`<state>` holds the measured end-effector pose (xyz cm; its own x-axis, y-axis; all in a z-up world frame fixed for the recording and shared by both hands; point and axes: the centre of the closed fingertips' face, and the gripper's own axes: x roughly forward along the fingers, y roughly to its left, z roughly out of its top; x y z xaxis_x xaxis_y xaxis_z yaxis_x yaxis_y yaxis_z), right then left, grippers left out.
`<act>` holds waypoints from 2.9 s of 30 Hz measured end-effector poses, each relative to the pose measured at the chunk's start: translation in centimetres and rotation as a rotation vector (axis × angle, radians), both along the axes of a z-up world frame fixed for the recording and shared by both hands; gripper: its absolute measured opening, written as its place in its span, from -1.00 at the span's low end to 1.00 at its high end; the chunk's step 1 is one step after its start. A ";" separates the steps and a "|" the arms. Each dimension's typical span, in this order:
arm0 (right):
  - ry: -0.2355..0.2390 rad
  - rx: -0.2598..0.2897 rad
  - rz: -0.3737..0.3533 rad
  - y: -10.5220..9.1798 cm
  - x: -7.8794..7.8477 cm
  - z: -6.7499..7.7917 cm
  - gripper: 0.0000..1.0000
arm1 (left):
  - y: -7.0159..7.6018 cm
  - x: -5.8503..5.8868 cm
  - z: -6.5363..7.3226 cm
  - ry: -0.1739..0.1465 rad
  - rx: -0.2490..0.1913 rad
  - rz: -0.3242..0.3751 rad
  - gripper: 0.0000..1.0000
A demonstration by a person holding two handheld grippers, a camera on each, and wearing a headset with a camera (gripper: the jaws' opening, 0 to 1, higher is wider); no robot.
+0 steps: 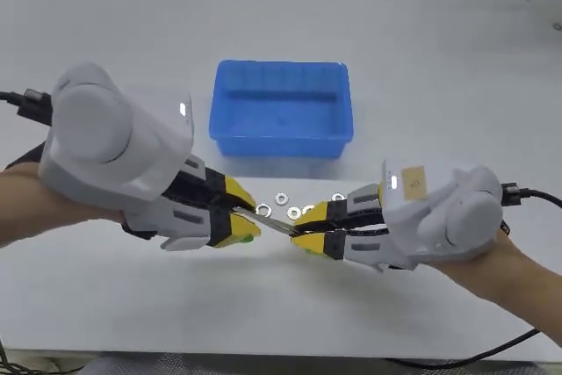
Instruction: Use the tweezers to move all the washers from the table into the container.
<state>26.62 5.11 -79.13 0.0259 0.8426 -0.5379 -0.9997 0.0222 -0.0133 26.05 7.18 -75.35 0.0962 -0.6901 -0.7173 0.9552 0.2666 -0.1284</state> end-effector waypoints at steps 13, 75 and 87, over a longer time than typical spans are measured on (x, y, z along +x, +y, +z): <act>0.035 0.066 -0.019 0.5 -0.2 1.1 -0.88 | -1.5 0.6 2.8 -0.071 -0.136 0.009 -0.84; 0.023 0.015 0.084 0.5 -1.5 1.6 -0.85 | -5.0 -0.6 3.3 -0.173 -0.246 -0.067 -0.88; -0.031 0.006 0.089 2.3 -1.5 2.9 -0.81 | -3.3 -0.9 4.7 -0.181 -0.225 -0.074 -0.88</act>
